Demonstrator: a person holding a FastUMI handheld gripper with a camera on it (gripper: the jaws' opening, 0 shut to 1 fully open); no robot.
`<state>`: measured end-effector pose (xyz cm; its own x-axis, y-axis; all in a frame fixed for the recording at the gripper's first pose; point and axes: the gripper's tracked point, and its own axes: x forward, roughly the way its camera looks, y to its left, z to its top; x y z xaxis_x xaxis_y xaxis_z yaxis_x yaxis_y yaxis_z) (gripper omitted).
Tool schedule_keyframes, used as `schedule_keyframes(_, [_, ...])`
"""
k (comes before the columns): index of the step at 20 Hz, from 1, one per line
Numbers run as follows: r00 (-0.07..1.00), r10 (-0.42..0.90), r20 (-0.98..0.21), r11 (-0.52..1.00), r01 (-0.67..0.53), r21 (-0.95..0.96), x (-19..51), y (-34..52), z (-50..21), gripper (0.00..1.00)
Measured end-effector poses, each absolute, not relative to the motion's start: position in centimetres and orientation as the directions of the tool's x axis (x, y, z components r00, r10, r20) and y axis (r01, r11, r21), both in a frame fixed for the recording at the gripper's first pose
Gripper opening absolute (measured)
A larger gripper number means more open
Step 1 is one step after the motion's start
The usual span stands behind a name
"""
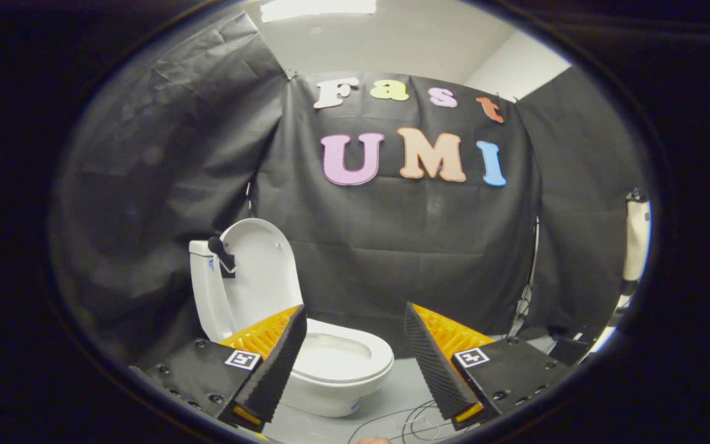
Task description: Open the toilet lid.
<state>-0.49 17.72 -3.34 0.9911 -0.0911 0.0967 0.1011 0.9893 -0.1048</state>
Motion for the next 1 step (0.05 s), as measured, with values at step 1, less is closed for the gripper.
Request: schedule_keyframes(1, [0.992,-0.087,0.089,0.988,0.098,-0.122,-0.33,17.67,-3.59,0.98])
